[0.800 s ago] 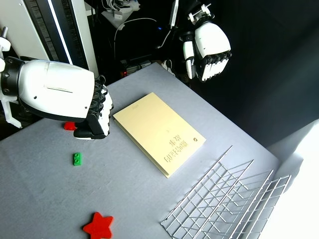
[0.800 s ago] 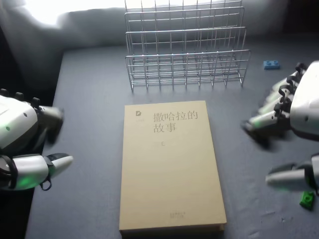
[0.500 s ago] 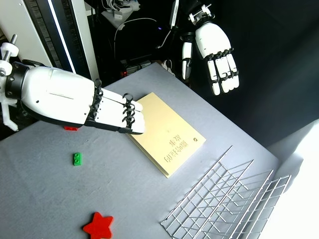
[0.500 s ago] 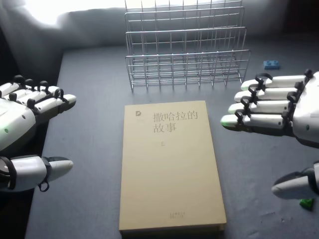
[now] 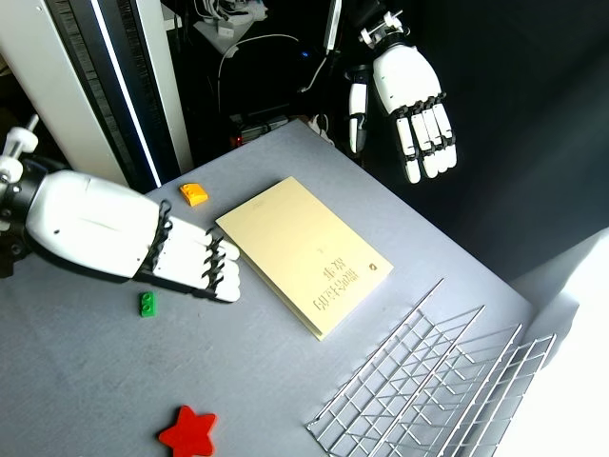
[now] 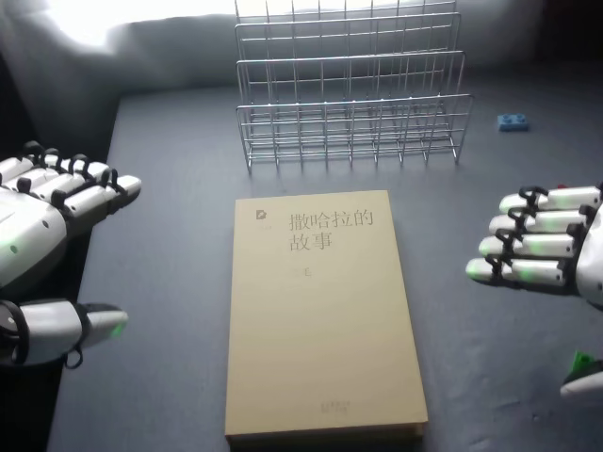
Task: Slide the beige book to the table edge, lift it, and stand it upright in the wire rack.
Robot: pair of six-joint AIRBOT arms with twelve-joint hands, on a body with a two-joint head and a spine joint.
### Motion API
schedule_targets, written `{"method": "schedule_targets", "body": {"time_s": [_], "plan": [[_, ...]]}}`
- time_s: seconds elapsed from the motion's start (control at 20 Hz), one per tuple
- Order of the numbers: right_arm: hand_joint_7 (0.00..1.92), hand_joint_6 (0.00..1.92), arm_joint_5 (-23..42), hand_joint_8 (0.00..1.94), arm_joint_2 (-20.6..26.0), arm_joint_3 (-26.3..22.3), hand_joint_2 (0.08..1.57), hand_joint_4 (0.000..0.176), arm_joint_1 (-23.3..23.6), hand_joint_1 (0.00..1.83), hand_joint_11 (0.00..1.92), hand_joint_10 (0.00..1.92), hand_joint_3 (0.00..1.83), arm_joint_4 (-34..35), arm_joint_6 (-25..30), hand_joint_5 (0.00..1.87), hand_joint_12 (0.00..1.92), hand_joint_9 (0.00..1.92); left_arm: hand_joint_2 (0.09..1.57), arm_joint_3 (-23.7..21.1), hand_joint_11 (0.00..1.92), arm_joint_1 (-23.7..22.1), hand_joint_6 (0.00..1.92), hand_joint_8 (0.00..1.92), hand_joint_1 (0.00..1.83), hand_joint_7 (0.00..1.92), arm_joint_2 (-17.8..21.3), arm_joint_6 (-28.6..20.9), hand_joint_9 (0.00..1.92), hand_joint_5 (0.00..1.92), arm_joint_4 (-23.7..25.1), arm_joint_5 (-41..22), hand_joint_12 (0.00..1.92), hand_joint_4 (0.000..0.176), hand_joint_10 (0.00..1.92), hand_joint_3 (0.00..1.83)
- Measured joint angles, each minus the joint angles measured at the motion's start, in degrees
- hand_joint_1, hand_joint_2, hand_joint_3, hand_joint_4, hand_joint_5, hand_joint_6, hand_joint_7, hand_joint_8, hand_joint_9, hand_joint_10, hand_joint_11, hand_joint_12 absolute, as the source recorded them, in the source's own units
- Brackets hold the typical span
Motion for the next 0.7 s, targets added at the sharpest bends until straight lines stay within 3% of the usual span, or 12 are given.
{"method": "schedule_targets", "body": {"time_s": [0.2,0.35,0.4,0.5,0.55,0.6,0.7], "plan": [[0.00,0.00,1.46,0.00,-1.92,3.19,1.14,0.000,-2.16,0.15,0.01,0.01,0.00,0.00,-1.33,0.00,0.01,0.03,1.17,0.35,0.00,0.04,0.00,0.00,0.44,0.04,0.00,0.00,0.04,0.05,-0.24,2.80,0.20,0.054,0.00,0.00],[0.02,0.00,7.85,0.00,-2.99,6.91,1.12,0.000,-3.76,0.19,0.04,0.01,0.00,-0.26,-1.33,0.00,0.03,0.04,1.18,0.35,0.00,0.07,0.00,0.00,0.41,0.04,0.02,-0.07,0.03,0.02,-0.20,3.82,0.16,0.055,0.00,0.00],[0.01,0.00,11.26,0.00,-3.56,8.76,1.13,0.000,-4.44,0.16,0.02,0.01,0.00,-2.01,1.20,0.00,0.02,0.04,1.18,0.35,0.00,0.07,0.00,0.00,0.40,0.06,0.02,-0.24,0.04,0.02,-0.15,4.35,0.20,0.057,0.01,0.00],[0.02,0.00,18.34,0.00,-5.09,12.92,1.13,0.000,-4.37,0.16,0.01,0.01,0.00,-17.64,19.19,0.00,0.03,0.04,1.17,0.35,0.00,0.11,0.01,0.00,0.43,0.06,0.02,-1.20,0.04,0.04,-0.15,4.96,0.23,0.056,0.00,0.00],[0.02,0.00,22.12,0.00,-6.36,15.13,1.13,0.000,-4.15,0.16,0.00,0.01,0.00,-24.33,26.86,0.00,0.02,0.04,1.17,0.35,0.00,0.11,0.01,0.00,0.46,0.07,0.02,-1.11,0.04,0.06,-0.15,5.11,0.22,0.046,0.00,0.00],[0.03,0.00,24.83,0.01,-7.61,16.70,1.13,0.000,-4.02,0.17,0.02,0.01,0.00,-27.32,29.51,0.00,0.03,0.04,1.17,0.35,0.00,0.11,0.01,0.00,0.45,0.06,0.09,-1.01,0.04,0.06,0.15,5.14,0.21,0.043,0.00,0.00],[0.00,0.00,25.97,0.00,-8.81,17.68,1.13,0.000,-3.45,0.19,0.00,0.00,0.00,-27.50,29.70,0.00,0.07,0.01,1.18,0.50,0.00,0.09,0.01,0.00,0.43,0.06,0.46,-0.11,0.05,0.06,0.66,5.22,0.25,0.048,0.00,0.00]]}}
